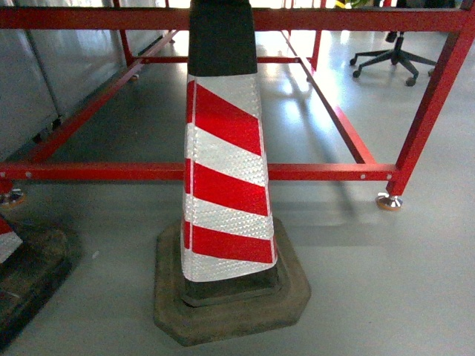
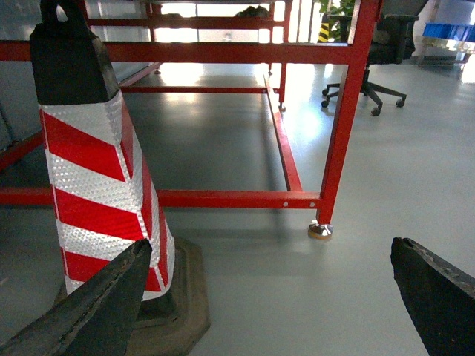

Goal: Pick blue part to blue bin on bottom shelf

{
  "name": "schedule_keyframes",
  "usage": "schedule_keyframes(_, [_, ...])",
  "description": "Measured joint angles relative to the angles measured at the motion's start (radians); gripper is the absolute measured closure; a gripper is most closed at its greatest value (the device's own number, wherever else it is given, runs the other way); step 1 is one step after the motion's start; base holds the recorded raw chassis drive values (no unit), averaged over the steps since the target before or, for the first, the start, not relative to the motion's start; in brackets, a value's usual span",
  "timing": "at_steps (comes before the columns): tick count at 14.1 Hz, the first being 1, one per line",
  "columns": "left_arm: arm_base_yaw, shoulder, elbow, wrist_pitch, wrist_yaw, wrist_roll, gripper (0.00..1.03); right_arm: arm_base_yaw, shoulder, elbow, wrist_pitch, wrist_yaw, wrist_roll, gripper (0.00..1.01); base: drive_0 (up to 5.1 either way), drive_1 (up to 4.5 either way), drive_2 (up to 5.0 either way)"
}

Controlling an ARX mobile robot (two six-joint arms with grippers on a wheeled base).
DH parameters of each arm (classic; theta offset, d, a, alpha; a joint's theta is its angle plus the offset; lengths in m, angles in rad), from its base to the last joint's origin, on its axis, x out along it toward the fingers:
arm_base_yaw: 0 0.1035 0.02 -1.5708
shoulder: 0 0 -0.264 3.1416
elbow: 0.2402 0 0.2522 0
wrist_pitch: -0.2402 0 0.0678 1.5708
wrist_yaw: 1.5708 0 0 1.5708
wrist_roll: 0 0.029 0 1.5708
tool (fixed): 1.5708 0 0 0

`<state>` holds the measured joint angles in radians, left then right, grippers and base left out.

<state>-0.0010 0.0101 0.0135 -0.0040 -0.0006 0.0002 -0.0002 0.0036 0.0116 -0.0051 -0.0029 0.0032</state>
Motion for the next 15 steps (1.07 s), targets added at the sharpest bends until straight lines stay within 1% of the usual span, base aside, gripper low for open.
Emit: schedule_keyframes(15, [0.000,0.000,0.000,0.000,0.000,0.000,0.05,0.000,0.000,0.000,0.000,0.000,0.000,0.03,0.0,0.00,0.0])
